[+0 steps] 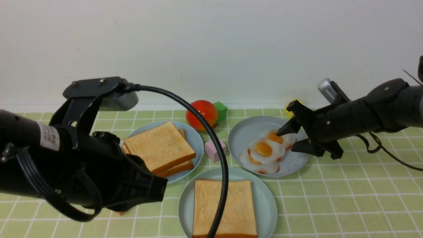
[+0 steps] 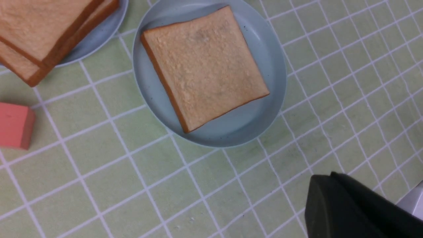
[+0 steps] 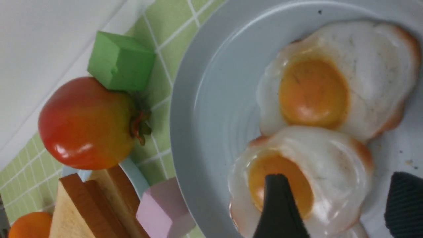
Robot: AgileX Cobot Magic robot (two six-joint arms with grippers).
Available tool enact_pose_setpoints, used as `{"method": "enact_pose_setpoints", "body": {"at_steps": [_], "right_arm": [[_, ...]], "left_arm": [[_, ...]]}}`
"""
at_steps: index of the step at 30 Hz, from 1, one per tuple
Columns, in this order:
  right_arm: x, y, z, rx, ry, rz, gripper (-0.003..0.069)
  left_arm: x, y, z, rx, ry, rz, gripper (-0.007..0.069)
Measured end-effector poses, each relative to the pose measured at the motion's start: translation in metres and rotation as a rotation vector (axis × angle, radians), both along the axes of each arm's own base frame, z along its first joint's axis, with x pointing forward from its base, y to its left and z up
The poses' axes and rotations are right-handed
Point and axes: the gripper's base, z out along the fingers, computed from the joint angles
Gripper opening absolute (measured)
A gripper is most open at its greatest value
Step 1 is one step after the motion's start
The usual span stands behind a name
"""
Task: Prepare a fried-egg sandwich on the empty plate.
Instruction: Use the right arm to grab a fried egg, then use the right arm to place the fried egg on the slice of bread in the middle
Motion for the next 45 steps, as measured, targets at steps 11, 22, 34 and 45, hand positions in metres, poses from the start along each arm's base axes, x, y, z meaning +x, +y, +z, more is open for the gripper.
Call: {"method": "enact_pose_setpoints", "body": {"at_steps": [11,22,34,45], "right_arm": [[0.007,0.004,-0.026,0.089,0.074,-0.070,0.0419],[0.008,0.002,-0.037,0.070,0.099,-0.069,0.0098],[0.002,-0.002,-0.022,-0.030,0.074,0.000,0.0047],[-0.027,0.012,0.050,-0.072,-0.058,0.238,0.0047]], "left_arm": [[0.000,0.001,-0.001,0.020,-0.011,-0.004,0.0001],[-0.002,0.003,-0.003,0.059,0.016,-0.021,0.0006],[-0.016,0.014,0.009,0.057,-0.035,-0.016,0.0017],[-0.040,0.046,0.028,0.115,-0.117,0.132,0.0021]]}}
